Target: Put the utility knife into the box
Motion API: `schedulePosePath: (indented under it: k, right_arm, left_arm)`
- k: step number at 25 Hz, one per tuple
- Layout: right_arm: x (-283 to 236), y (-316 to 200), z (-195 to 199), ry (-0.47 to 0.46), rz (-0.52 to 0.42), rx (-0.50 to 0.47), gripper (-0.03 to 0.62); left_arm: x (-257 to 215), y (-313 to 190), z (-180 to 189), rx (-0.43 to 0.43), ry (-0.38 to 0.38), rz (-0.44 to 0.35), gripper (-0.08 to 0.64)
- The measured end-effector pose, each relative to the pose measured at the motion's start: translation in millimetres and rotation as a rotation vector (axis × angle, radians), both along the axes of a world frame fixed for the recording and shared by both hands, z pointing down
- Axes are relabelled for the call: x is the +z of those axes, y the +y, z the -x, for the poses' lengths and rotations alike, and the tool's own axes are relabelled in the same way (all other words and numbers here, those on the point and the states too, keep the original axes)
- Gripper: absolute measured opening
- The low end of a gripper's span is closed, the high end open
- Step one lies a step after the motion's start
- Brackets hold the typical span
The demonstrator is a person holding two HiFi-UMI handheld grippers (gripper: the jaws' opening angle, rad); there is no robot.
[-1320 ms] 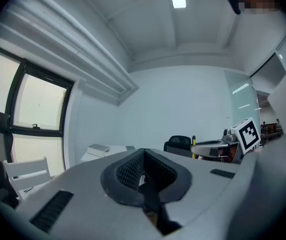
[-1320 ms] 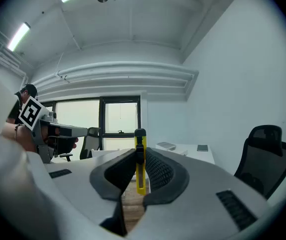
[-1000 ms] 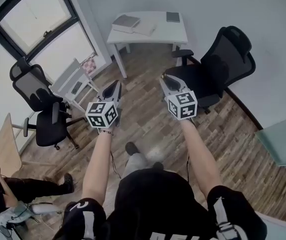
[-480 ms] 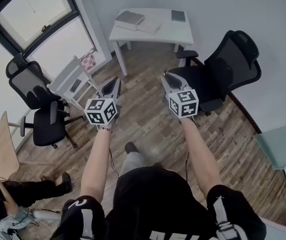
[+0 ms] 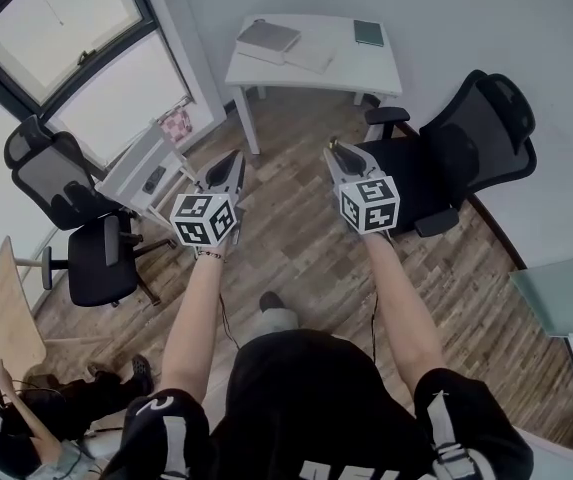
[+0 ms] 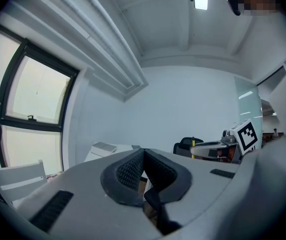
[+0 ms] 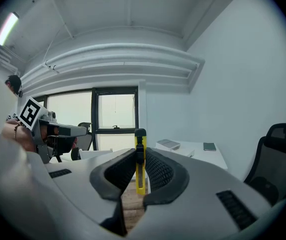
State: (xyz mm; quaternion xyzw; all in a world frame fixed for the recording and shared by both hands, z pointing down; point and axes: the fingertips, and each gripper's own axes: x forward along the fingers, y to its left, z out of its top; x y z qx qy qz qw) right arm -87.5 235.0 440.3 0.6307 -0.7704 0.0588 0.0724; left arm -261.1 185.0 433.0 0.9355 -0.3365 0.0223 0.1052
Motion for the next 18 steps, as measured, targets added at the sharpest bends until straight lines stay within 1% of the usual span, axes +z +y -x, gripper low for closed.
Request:
schedulePosePath:
  k: [5,11,18]
  right_arm:
    - [3,-31,11,0.000,0.016,0.021,0.069]
    - [8,-52,20,0.005,0.029,0.035,0.069]
    - [11,-70,9,0.007,0.035,0.035,0.069]
  left_arm:
    - [4,-30,9,0.025,0.003,0.016,0.026]
    - [12,-54,18,0.042,0.008,0.037,0.026]
    - [17,-71,8,0.046,0.006,0.045,0.026]
